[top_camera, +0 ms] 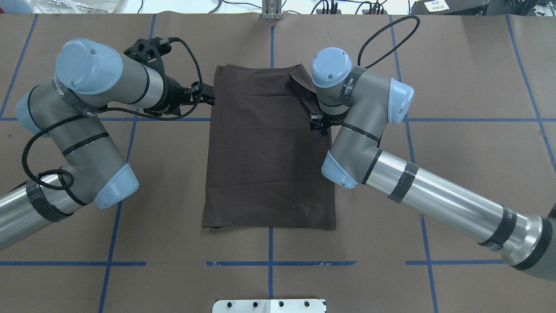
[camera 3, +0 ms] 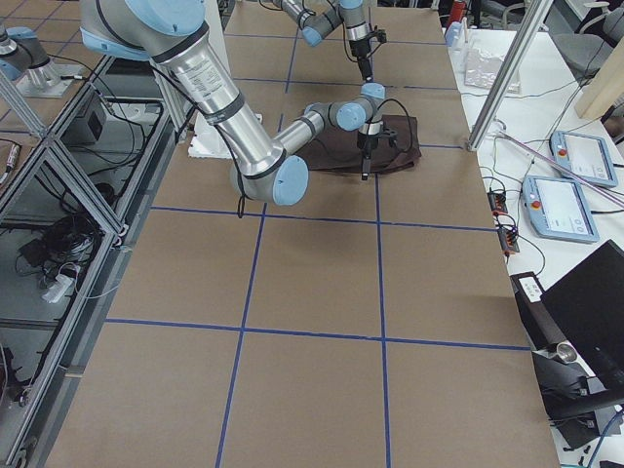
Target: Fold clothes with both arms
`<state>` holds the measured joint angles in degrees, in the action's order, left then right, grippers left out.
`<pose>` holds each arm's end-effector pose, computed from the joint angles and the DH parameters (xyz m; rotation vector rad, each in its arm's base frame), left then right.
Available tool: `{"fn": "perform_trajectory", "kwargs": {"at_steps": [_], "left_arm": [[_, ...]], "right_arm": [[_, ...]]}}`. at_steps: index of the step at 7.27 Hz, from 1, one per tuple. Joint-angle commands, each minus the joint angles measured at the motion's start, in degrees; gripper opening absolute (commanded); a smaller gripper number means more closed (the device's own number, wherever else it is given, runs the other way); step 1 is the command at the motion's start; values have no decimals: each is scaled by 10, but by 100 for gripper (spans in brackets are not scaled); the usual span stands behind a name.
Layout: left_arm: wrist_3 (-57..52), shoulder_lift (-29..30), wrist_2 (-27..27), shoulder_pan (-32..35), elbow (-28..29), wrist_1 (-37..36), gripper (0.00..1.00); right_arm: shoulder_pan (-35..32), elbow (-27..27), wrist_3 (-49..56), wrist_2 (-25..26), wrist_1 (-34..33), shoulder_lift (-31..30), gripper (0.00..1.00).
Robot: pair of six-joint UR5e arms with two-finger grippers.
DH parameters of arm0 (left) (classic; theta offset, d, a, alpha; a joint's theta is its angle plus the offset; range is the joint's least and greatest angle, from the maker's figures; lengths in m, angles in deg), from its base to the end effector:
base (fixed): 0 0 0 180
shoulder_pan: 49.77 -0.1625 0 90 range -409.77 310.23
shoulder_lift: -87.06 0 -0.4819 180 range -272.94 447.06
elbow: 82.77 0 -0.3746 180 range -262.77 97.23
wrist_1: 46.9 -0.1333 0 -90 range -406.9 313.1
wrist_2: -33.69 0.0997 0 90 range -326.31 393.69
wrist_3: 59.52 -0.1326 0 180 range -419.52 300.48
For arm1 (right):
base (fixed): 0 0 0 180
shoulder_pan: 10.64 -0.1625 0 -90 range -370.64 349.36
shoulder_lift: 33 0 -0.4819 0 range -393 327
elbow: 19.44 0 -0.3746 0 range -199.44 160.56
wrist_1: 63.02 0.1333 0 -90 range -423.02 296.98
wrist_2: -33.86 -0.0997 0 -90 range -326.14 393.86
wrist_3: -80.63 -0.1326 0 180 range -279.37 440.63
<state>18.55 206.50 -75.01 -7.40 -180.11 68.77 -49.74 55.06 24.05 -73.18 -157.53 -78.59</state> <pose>0.4518 -0.5350 0.3276 0.2324 1.0977 -0.2969 -0.5677 -0.5831 0.3999 0.0138 -0.5140 0.0336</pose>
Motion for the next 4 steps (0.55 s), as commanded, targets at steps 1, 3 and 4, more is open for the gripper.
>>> {"fn": "perform_trajectory", "kwargs": {"at_steps": [1,3,4], "left_arm": [[1,3,0,0,-1,0,100],[2,2,-1,0,-2,3,100],[2,3,-2,0,-7,4,100]], "right_arm": [[-43,-1,53,-3,8,-33,100],[-50,6,53,-31,8,-7,100],[-53,6,54,-53,11,7,100]]}}
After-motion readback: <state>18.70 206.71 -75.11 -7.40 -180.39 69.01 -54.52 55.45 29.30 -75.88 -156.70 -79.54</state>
